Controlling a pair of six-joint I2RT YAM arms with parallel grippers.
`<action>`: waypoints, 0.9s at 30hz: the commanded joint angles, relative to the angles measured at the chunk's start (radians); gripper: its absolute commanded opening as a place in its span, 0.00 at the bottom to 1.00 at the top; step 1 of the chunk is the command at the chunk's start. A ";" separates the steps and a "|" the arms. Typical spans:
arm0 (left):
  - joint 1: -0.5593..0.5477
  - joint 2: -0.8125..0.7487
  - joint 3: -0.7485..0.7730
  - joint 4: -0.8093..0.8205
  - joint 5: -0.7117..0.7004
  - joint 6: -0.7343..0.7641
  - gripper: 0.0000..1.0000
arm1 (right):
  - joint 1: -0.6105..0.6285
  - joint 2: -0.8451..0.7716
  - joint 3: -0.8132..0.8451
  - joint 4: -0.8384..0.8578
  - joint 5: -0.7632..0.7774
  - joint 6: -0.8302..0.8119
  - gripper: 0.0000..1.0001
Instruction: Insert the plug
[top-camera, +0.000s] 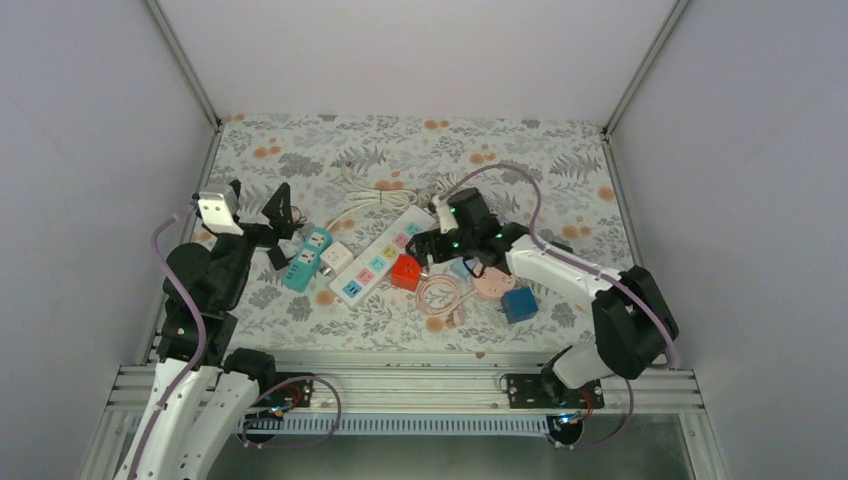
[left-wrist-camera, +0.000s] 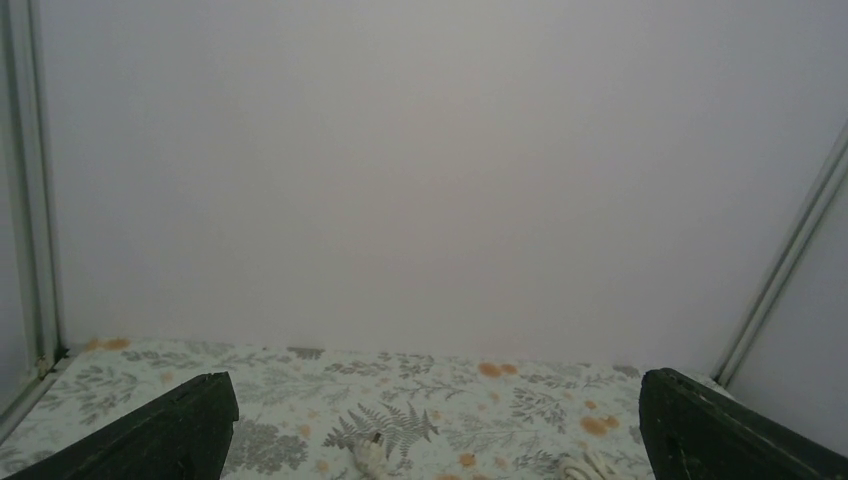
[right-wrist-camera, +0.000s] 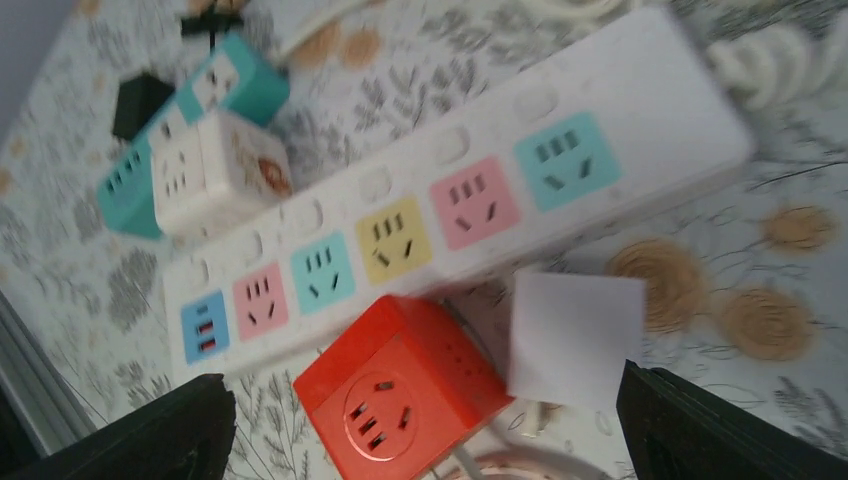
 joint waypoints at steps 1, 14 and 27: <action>-0.004 0.025 0.000 0.018 -0.070 -0.003 1.00 | 0.089 0.058 0.044 -0.037 0.148 -0.049 0.99; -0.003 0.053 0.002 -0.032 -0.126 -0.006 1.00 | 0.271 0.251 0.157 -0.173 0.447 0.297 1.00; -0.002 0.050 -0.010 -0.033 -0.160 -0.012 1.00 | 0.352 0.336 0.234 -0.260 0.589 0.620 0.83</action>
